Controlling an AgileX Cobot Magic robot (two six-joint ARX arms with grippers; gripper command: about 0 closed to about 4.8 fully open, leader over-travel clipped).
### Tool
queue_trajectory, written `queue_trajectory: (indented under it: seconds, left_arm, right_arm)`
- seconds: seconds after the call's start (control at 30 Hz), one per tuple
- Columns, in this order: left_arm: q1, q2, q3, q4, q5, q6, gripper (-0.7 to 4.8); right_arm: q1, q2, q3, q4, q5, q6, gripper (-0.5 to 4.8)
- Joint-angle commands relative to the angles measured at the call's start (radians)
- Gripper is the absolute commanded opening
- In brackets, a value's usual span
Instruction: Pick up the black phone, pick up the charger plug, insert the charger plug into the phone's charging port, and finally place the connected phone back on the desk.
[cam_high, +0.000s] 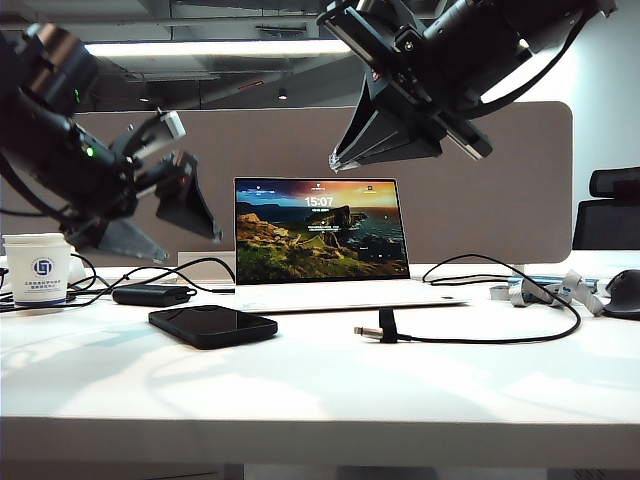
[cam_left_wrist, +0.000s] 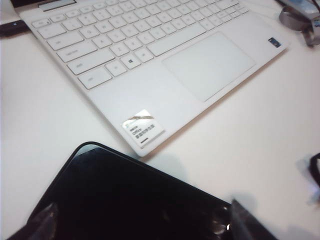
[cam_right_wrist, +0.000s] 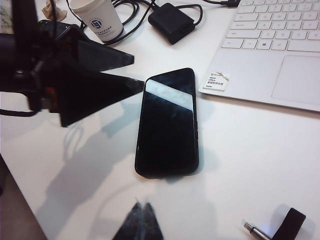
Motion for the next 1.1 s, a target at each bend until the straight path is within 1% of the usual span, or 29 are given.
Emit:
queue_trajectory:
  seconds: [0.03, 0.13, 0.37, 0.5, 0.73, 0.93, 1.1]
  left_arm:
    - [0.003, 0.052, 0.002, 0.077, -0.007, 0.006, 4.79]
    - [0.003, 0.102, 0.002, 0.119, -0.009, 0.003, 4.79]
    - [0.003, 0.183, 0.002, 0.151, -0.013, 0.004, 4.79]
    - [0.003, 0.205, 0.003, 0.169, -0.014, 0.005, 4.79]
    - [0.010, 0.222, 0.003, 0.221, -0.048, 0.007, 4.79]
    - [0.011, 0.222, 0.003, 0.269, -0.113, 0.016, 4.79]
    - [0.011, 0.222, 0.003, 0.293, -0.193, 0.014, 4.79]
  right_arm:
    - [0.003, 0.004, 0.004, 0.024, 0.018, 0.005, -0.05]
    - [0.003, 0.016, 0.004, 0.024, 0.020, 0.005, -0.05]
    - [0.003, 0.069, 0.003, 0.027, 0.018, 0.007, -0.05]
    - [0.003, 0.112, 0.003, 0.028, 0.013, 0.012, -0.05]
    - [0.003, 0.160, 0.003, 0.054, 0.014, 0.012, -0.05]
    - [0.003, 0.179, 0.003, 0.064, 0.016, 0.012, -0.05]
    - [0.003, 0.179, 0.003, 0.070, 0.020, 0.011, -0.05]
